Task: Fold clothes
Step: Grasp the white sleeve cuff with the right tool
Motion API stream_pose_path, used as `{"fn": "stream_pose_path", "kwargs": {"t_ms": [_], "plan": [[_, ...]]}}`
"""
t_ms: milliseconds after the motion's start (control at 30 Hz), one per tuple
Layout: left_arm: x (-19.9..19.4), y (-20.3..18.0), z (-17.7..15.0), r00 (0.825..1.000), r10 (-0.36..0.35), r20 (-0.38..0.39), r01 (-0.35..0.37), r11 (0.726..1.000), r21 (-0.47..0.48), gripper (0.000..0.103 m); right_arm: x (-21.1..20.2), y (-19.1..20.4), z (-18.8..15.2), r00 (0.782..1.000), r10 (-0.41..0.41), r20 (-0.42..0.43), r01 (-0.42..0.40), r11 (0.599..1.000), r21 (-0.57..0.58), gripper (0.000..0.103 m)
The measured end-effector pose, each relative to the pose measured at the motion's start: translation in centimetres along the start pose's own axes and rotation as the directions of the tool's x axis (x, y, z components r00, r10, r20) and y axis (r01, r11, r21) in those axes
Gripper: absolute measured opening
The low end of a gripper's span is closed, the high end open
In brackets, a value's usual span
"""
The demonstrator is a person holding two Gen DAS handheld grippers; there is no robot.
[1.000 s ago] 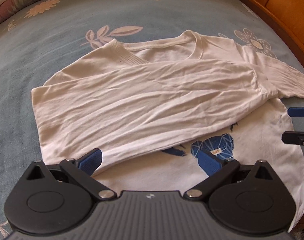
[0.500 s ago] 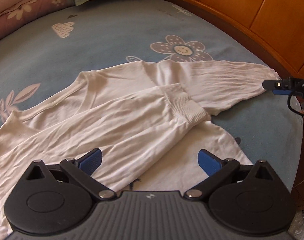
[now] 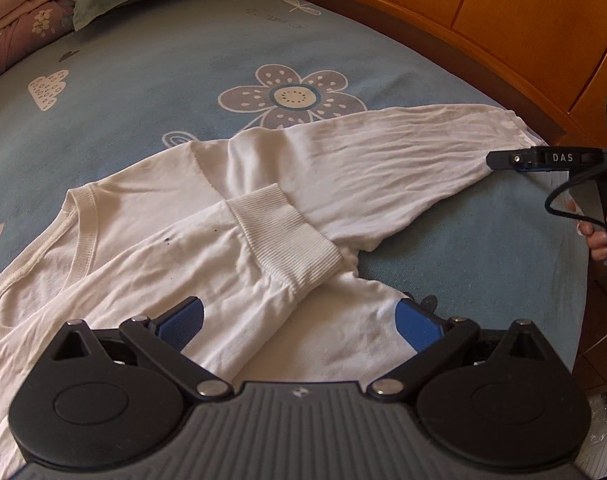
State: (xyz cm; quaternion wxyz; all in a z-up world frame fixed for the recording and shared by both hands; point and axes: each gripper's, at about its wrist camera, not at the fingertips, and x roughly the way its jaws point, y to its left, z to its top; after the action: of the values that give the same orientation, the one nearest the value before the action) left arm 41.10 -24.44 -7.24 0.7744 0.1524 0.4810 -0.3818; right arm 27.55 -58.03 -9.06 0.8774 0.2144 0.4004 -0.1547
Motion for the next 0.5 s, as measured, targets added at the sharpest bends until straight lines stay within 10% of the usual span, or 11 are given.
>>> {"fn": "stream_pose_path", "kwargs": {"t_ms": [267,500], "plan": [[0.4,-1.2,0.6,1.0,-0.023,0.008,0.023,1.0,-0.002,0.101,0.9,0.3,2.5,0.991,0.1,0.089,-0.102,0.994,0.027,0.103],[-0.1,-0.5,0.1,1.0,-0.01,0.001,0.01,1.0,-0.017,0.101,0.4,-0.3,1.1,0.999,0.014,0.051,-0.013,1.0,-0.02,0.103]]}}
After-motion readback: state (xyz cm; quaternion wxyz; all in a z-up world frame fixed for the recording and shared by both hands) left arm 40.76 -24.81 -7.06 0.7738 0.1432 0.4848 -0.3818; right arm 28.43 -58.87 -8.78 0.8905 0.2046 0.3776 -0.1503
